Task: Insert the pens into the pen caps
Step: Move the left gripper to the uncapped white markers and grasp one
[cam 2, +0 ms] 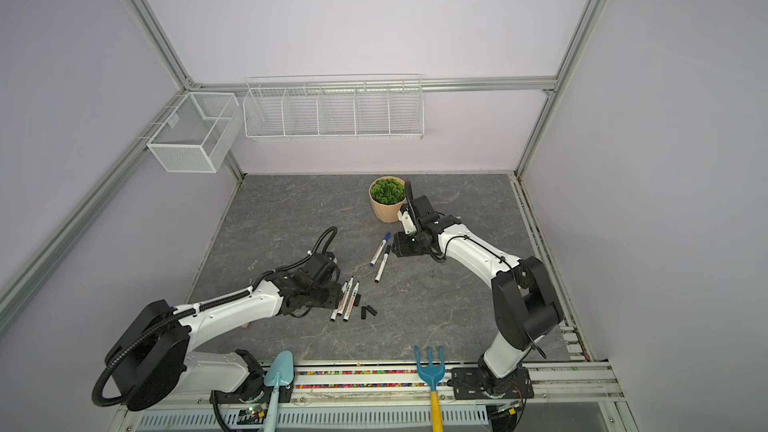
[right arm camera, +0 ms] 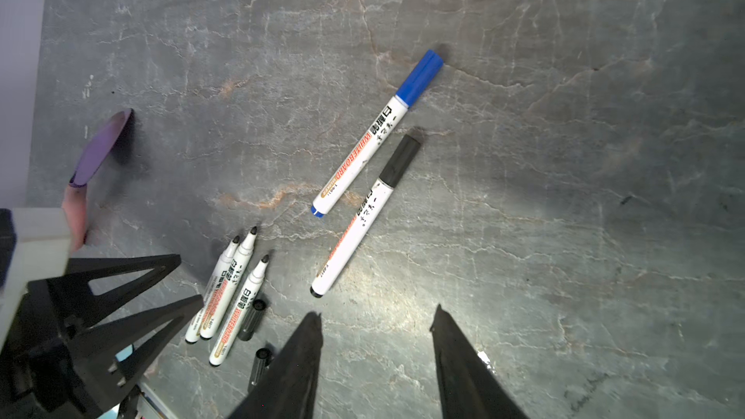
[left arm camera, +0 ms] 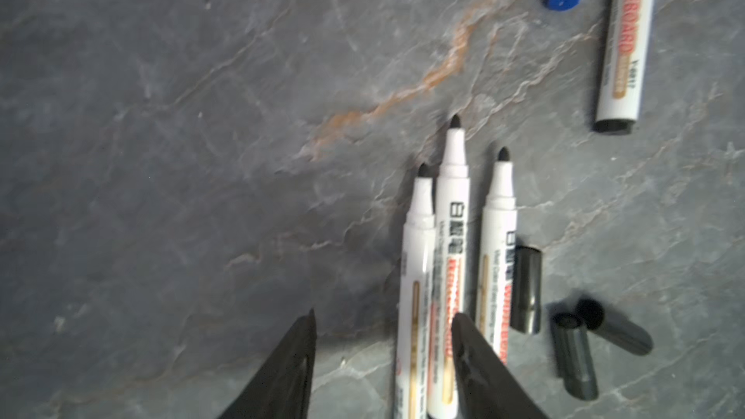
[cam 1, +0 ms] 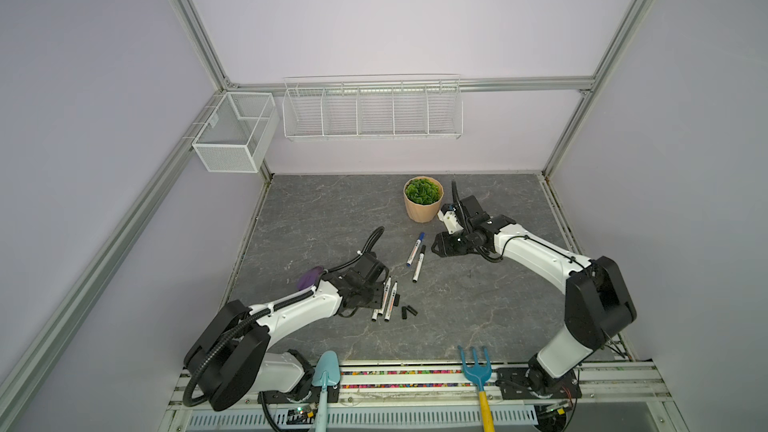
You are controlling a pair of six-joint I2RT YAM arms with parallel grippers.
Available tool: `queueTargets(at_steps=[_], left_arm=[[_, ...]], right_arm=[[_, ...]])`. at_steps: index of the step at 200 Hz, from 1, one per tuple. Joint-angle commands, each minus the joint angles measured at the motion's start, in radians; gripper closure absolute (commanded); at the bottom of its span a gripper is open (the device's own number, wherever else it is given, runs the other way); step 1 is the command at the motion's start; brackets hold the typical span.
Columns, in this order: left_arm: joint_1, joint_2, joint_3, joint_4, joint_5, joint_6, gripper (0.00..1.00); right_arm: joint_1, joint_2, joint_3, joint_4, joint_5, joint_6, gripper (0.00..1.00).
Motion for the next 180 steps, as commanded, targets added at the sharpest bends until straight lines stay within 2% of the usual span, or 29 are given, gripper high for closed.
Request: queueTargets(at_steps=[1, 76, 111, 180], left_arm=[[0.000, -0.047, -0.020, -0.008, -0.019, -0.073, 0.48], [-0.002, 0.020, -0.043, 0.036, 0.027, -0.042, 0.51], [-0.002, 0.076, -0.039, 0.023, 0.022, -0.047, 0.57], [-0.006, 0.137, 0.023, -0.046, -0.010, -0.068, 0.92]], right_arm=[[0.002, -0.013, -0.007, -0.011, 0.018, -0.033, 0.52], [0.006, -0.019, -0.003, -0.013, 0.021, -0.041, 0.52], [0.005, -0.029, -0.001, -0.018, 0.030, -0.046, 0.52], [0.005, -0.042, 0.003, -0.019, 0.036, -0.051, 0.52]])
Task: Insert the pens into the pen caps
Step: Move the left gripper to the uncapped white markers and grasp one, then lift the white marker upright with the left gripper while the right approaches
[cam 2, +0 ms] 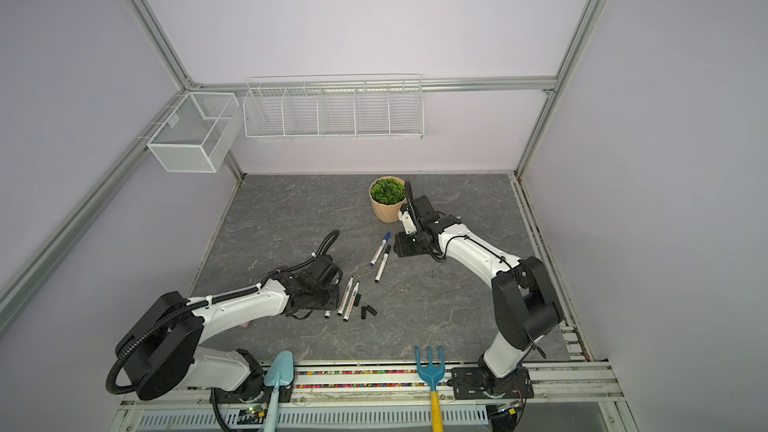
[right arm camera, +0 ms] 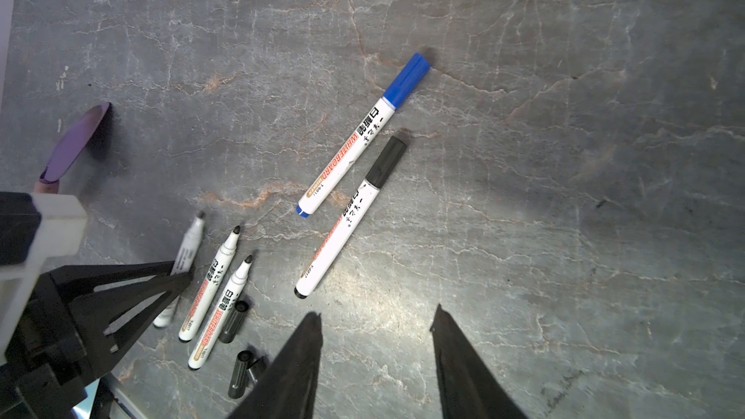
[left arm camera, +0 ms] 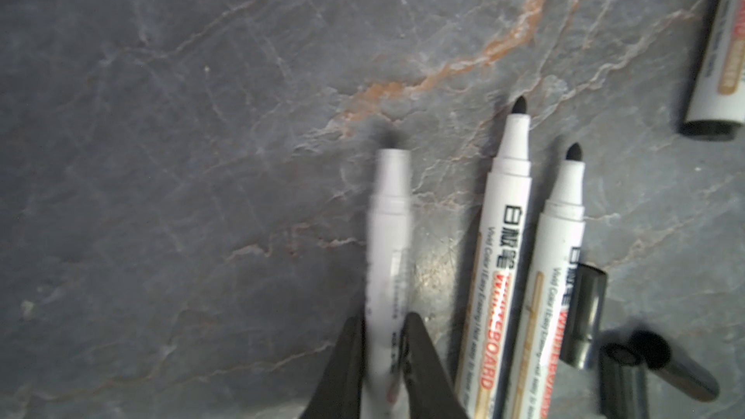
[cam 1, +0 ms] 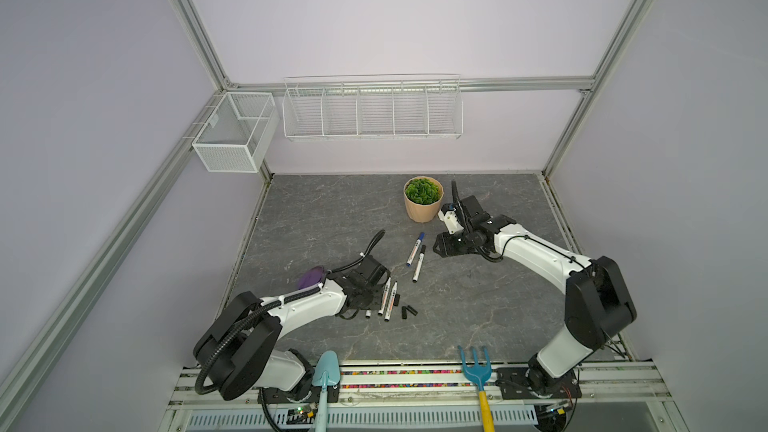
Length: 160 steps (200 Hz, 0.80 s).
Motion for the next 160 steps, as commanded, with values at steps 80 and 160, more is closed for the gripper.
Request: queueTargets(at_steps=[80, 160], left_arm=[[0.006, -0.108, 0.201, 0.226, 0.075, 0.178, 1.00], [0.005, -0.064, 0.201, 0.534, 0.290, 0.192, 1.00]], right_arm=[[0.006, -0.070, 0.083, 0.045, -0.259, -0.029, 0.51], [0.025, -0.046, 0.145, 0.163, -0.425, 0.044, 0.51]])
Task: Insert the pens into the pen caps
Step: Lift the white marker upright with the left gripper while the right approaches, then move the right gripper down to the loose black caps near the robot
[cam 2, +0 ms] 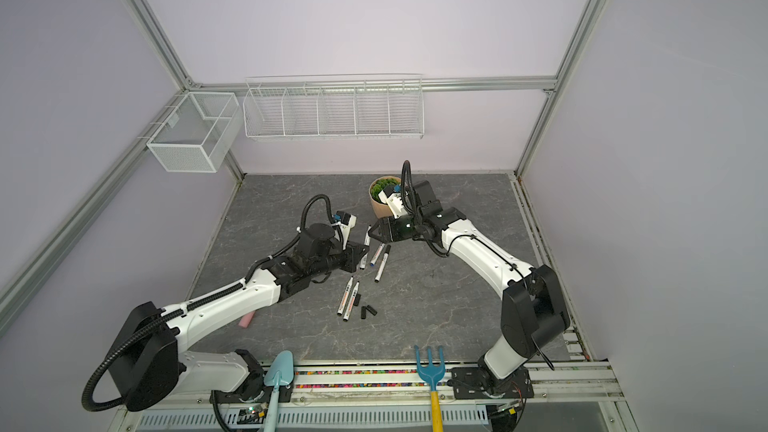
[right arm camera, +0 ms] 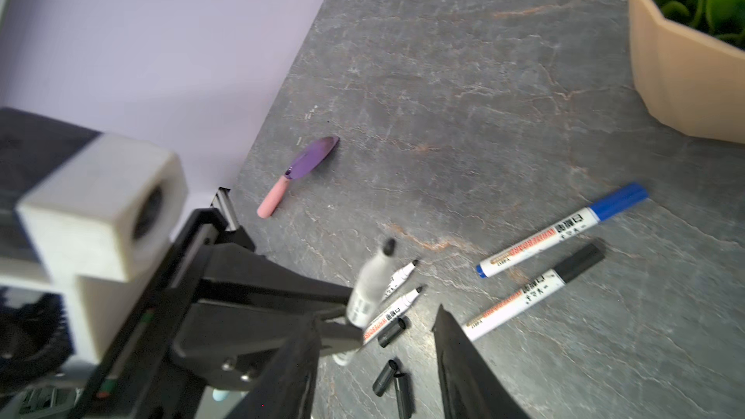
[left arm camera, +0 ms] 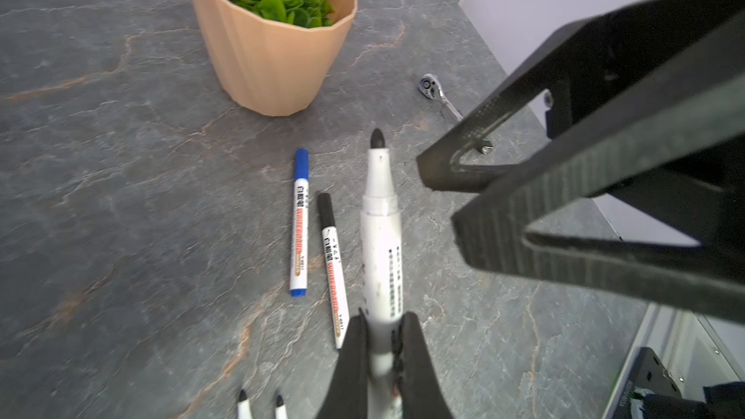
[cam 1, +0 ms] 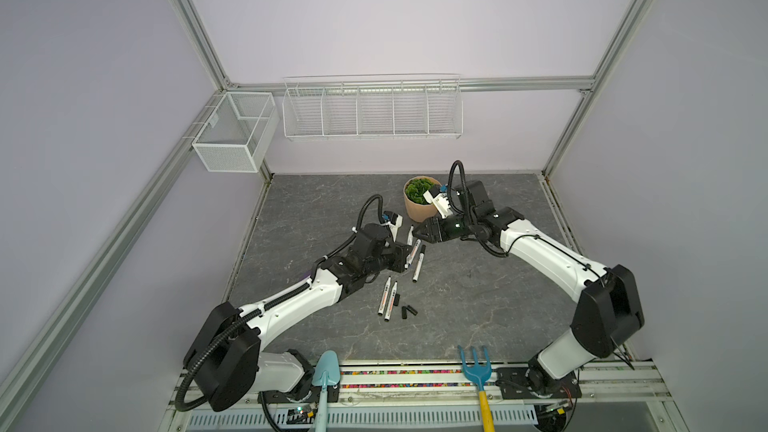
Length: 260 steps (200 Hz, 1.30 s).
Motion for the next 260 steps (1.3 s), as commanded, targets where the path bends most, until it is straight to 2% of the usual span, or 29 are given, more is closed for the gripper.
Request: queueTargets(at_steps=[1, 38, 80, 109, 112, 123, 133, 141, 155, 208, 226, 246, 260], left_arm=[[0.003, 0.005, 0.012, 0.121, 0.075, 0.014, 1.00], [0.003, -0.003, 0.014, 0.143, 0.073, 0.021, 1.00], [0.004, 0.004, 0.005, 0.160, 0.066, 0.019, 1.00], [0.004, 0.015, 0.003, 0.174, 0.046, 0.009, 1.00], [0.003, 0.017, 0.003, 0.173, 0.045, 0.007, 0.97], [0.003, 0.025, 0.005, 0.169, 0.037, 0.004, 0.74], [0.003, 0.035, 0.007, 0.168, 0.037, 0.002, 0.63], [0.003, 0.042, 0.009, 0.166, 0.035, 0.001, 0.58], [0.003, 0.054, 0.008, 0.170, 0.038, -0.003, 0.58], [0.004, 0.071, 0.016, 0.183, 0.056, 0.007, 0.70], [0.004, 0.066, 0.020, 0.186, 0.060, 0.011, 0.81], [0.004, 0.054, 0.016, 0.191, 0.058, 0.008, 1.00], [0.012, 0.044, 0.008, 0.191, 0.032, -0.015, 1.00]], right_arm=[[0.003, 0.006, 0.031, 0.024, -0.033, 0.016, 0.51], [0.003, 0.031, 0.037, 0.030, -0.035, 0.031, 0.54], [0.004, 0.026, 0.024, 0.047, -0.041, 0.051, 0.75], [0.003, 0.020, 0.000, 0.061, -0.057, 0.066, 0.83], [0.003, 0.019, -0.001, 0.065, -0.059, 0.071, 0.84], [0.003, 0.019, -0.009, 0.080, -0.065, 0.085, 0.85], [0.001, 0.017, -0.014, 0.088, -0.068, 0.090, 0.86], [0.001, 0.016, -0.013, 0.090, -0.069, 0.092, 0.87], [-0.001, 0.015, -0.013, 0.093, -0.073, 0.092, 0.87], [-0.002, 0.010, -0.014, 0.087, -0.075, 0.088, 0.88], [-0.003, 0.014, -0.011, 0.076, -0.070, 0.081, 0.88], [-0.003, 0.020, -0.007, 0.052, -0.058, 0.063, 0.87], [0.000, 0.021, 0.000, 0.010, -0.041, 0.028, 0.79]])
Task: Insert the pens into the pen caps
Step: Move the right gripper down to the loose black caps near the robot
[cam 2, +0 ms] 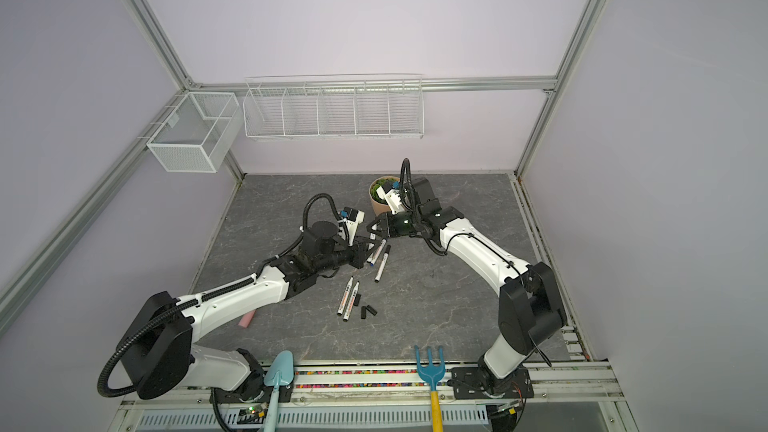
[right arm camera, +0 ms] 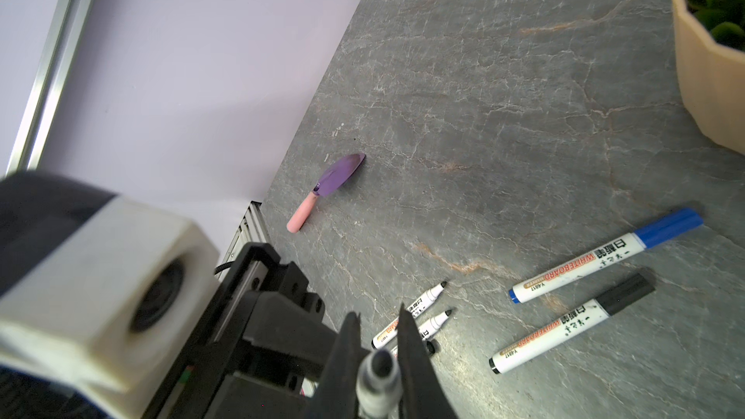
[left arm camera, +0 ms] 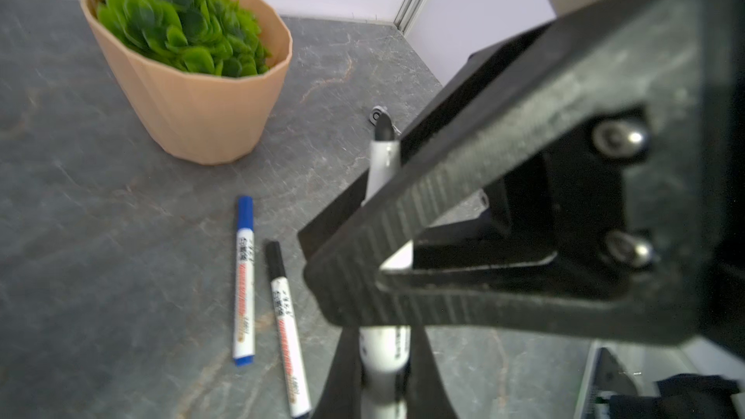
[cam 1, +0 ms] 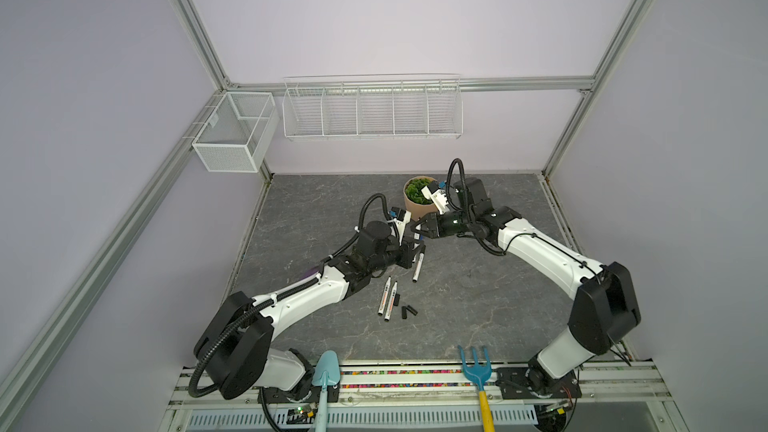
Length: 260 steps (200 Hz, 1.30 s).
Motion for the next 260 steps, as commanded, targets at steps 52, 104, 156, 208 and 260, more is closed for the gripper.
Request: queueTargets(at_steps=[52, 104, 156, 208, 260], left_arm=[[0.137, -0.078, -0.069, -0.106, -0.396, -0.260, 1.00], [0.166, -0.133, -0.105, -0.212, -0.540, -0.309, 1.00], [0.166, -0.163, -0.137, -0.217, -0.541, -0.323, 1.00], [0.166, -0.189, -0.141, -0.248, -0.547, -0.282, 1.00], [0.166, -0.219, -0.165, -0.253, -0.557, -0.304, 1.00]], right_arm=[[0.118, -0.002, -0.014, -0.369, 0.305, -0.340, 0.57], [0.345, 0.147, -0.025, -0.440, 0.482, -0.475, 0.57], [0.394, 0.279, 0.076, -0.541, 0.411, -0.513, 0.58], [0.434, 0.309, 0.101, -0.618, 0.354, -0.538, 0.59], [0.437, 0.389, 0.153, -0.713, 0.228, -0.573, 0.61]])
